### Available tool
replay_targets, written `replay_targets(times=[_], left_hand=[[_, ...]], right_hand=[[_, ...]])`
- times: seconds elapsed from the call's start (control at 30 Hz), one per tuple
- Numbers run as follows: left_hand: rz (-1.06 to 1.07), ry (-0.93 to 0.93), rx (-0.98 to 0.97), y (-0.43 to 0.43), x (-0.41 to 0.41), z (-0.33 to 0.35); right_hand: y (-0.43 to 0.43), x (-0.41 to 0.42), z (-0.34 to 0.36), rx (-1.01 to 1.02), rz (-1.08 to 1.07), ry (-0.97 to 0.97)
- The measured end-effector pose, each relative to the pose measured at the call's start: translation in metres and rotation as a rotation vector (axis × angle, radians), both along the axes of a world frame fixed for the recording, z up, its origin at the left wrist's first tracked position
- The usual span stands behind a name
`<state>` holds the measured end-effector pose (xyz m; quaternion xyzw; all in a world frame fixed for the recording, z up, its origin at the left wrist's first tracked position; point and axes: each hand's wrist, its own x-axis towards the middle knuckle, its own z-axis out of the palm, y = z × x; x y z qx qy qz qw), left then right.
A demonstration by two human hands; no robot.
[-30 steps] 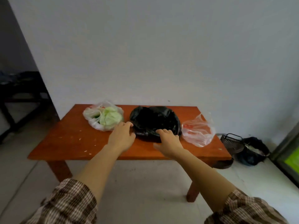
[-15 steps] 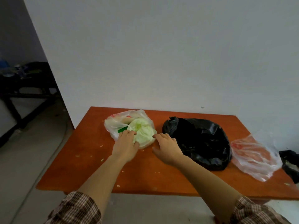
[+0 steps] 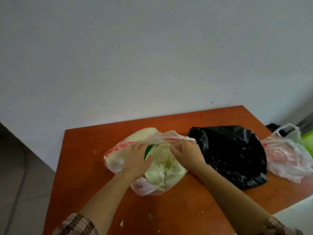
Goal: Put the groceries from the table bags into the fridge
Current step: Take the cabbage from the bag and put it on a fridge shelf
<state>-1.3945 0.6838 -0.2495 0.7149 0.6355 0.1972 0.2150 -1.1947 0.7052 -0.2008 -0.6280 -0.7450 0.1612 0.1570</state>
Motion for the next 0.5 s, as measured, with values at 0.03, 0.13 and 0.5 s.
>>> replay_targets(times=[0.03,0.13,0.5], left_hand=[[-0.05,0.04,-0.005,0.006,-0.006,-0.004],[-0.189,0.177,-0.029,0.031,-0.024,-0.02],[-0.358,0.269,-0.174,0.055,-0.035,-0.05]], right_hand=[[0.009,0.005,0.002,-0.003,0.056,-0.056],[0.033,0.017,0.005,-0.084,0.155,-0.213],[0.07,0.019,-0.061,-0.59,-0.381,0.384]])
